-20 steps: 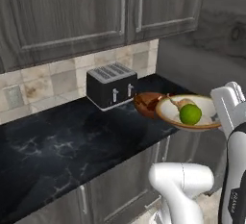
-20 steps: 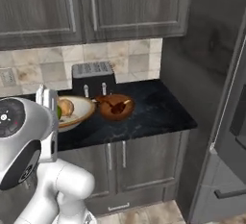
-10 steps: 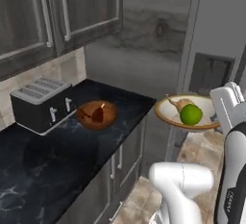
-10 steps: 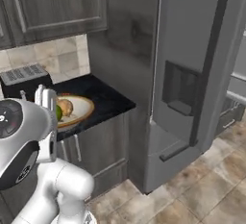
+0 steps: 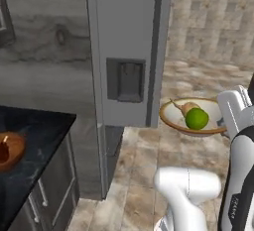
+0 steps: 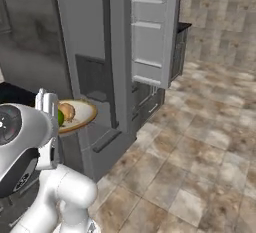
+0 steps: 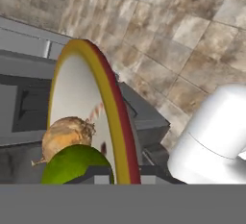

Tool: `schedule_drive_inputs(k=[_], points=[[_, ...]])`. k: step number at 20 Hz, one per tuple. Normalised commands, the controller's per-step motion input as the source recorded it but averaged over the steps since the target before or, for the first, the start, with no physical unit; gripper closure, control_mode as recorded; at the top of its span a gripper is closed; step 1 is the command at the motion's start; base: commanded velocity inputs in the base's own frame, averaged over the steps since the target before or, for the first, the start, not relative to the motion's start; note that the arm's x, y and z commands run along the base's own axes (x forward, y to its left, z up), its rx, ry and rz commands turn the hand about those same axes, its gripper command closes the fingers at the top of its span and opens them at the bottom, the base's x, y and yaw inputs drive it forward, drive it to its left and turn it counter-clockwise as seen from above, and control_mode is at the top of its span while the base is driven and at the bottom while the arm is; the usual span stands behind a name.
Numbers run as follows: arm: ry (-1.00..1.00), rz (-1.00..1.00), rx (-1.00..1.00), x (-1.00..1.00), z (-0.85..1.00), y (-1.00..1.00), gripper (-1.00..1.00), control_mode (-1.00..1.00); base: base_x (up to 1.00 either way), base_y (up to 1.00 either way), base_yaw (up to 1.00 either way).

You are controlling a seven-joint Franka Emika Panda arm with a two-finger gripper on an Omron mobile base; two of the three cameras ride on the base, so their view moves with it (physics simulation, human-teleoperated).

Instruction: Place the bowl with the onion and lime on the second highest shelf of the fridge. Place the bowl with the steak and chicken drumstick on the top shelf of the fridge.

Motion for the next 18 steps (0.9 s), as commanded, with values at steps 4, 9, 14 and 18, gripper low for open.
schedule_drive_inputs(k=[4, 9, 14, 18], points=[[0.0, 0.0, 0.0, 0.0, 0.0, 0.0, 1.0, 1.0, 0.48, -1.0, -0.43], [0.0, 0.0, 0.0, 0.0, 0.0, 0.0, 1.0, 1.0, 0.97, -1.0, -0.22], [0.0, 0.0, 0.0, 0.0, 0.0, 0.0, 1.0, 1.0, 1.0, -0.63, -0.08], [0.0, 0.0, 0.0, 0.0, 0.0, 0.0, 1.0, 1.0, 1.0, -0.59, -0.05]])
